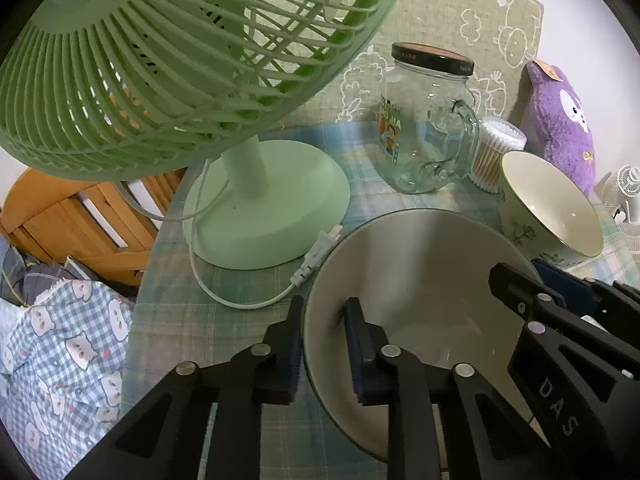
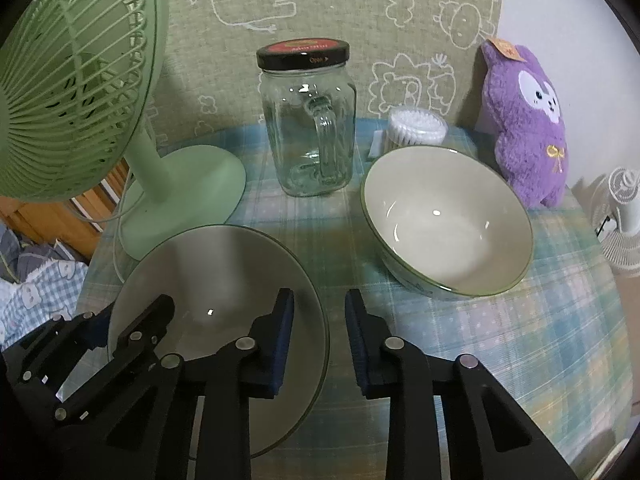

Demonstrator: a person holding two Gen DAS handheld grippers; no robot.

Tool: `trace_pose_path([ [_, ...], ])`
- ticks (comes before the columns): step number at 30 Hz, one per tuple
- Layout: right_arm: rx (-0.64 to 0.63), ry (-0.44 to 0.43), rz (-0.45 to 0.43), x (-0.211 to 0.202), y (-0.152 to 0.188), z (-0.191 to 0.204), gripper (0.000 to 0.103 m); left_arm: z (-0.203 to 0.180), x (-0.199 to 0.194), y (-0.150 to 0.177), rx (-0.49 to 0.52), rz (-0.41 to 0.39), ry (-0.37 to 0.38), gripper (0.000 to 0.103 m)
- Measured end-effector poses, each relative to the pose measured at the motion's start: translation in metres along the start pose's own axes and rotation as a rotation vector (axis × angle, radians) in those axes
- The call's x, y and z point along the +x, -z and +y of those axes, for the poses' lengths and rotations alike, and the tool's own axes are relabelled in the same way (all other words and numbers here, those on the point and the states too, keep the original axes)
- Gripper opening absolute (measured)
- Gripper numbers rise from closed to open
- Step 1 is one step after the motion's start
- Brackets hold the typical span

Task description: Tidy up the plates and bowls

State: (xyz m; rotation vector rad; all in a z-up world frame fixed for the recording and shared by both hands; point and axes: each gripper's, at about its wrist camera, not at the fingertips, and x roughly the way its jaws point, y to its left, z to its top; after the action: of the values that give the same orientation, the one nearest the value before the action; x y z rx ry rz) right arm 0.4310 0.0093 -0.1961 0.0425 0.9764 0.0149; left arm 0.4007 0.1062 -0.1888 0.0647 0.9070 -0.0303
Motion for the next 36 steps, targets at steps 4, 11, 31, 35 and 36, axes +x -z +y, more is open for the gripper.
trace_pose_path([
  [4, -0.010, -0.001, -0.004, 0.000, -0.001, 0.004, 0.018, -0.001, 0.001, 0.000, -0.007, 0.001, -0.001, 0.017],
  [11, 0.003, -0.003, 0.002, -0.001, -0.002, 0.004, 0.018, 0.002, 0.000, -0.002, -0.021, 0.031, 0.008, 0.015],
  [31, 0.004, 0.030, 0.042, -0.028, 0.023, 0.001, 0.018, -0.006, -0.023, 0.019, -0.004, 0.075, 0.029, 0.015],
  [35, 0.006, 0.033, 0.044, -0.037, 0.030, 0.000, 0.018, -0.009, -0.033, 0.026, -0.005, 0.076, 0.033, 0.015],
  [36, 0.009, 0.033, 0.044, -0.040, 0.032, -0.001, 0.018, -0.009, -0.034, 0.026, -0.006, 0.077, 0.035, 0.015],
])
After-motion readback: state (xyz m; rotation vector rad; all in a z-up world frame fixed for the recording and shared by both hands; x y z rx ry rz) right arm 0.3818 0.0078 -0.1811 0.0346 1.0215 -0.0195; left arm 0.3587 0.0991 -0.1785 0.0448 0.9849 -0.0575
